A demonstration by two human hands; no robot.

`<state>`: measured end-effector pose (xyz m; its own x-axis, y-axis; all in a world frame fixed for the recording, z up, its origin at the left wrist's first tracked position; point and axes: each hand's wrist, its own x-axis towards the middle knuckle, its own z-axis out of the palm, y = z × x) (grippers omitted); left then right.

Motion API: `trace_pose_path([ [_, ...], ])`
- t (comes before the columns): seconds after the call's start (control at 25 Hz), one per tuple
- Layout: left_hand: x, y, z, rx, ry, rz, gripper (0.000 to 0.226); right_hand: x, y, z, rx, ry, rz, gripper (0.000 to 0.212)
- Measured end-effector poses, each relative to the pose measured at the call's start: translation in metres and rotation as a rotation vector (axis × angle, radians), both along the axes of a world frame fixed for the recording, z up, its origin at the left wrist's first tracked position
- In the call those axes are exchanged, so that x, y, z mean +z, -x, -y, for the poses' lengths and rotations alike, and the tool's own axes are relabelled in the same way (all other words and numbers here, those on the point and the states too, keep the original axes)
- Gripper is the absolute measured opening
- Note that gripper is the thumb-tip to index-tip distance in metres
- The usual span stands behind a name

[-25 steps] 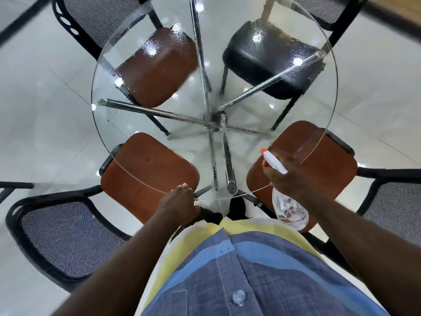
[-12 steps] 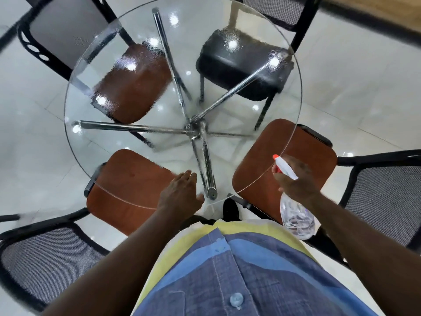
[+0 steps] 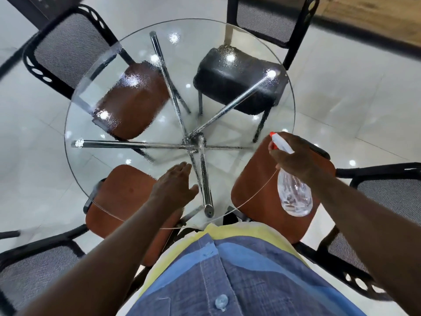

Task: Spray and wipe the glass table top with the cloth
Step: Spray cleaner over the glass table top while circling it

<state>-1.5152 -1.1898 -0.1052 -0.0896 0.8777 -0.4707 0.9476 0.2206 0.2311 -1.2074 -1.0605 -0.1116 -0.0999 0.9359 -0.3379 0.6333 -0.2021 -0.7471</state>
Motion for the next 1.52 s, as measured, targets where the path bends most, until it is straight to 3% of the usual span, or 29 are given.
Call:
trace_pose_path([
  [0.2,0.006,0.019,-0.009,0.064,-0.019,0.011,0.075,0.010,0.031,-0.038,-0.038,0.025,0.027,0.021],
  [0.36,0.003,0.034,-0.003,0.143,-0.017,0.038,0.077,0.013,0.052,-0.066,-0.027,-0.020,0.027,0.046],
  [0.6,0.002,0.045,0.005,0.206,-0.024,0.065,0.076,0.024,0.089,-0.081,0.040,-0.066,0.018,0.020],
  [0.84,0.012,0.057,0.026,0.279,-0.014,0.078,0.062,0.030,0.144,-0.066,0.231,-0.051,-0.017,0.006],
  [1.0,0.014,0.081,0.053,0.377,-0.029,0.079,0.069,0.027,0.194,-0.041,0.354,-0.054,-0.026,0.019],
  [1.36,0.009,0.145,0.111,0.495,-0.034,0.139,0.077,0.045,0.298,0.009,0.477,0.000,-0.011,0.006],
  [1.52,0.005,0.171,0.123,0.478,-0.042,0.156,0.076,0.037,0.327,0.038,0.540,-0.058,0.050,0.030],
])
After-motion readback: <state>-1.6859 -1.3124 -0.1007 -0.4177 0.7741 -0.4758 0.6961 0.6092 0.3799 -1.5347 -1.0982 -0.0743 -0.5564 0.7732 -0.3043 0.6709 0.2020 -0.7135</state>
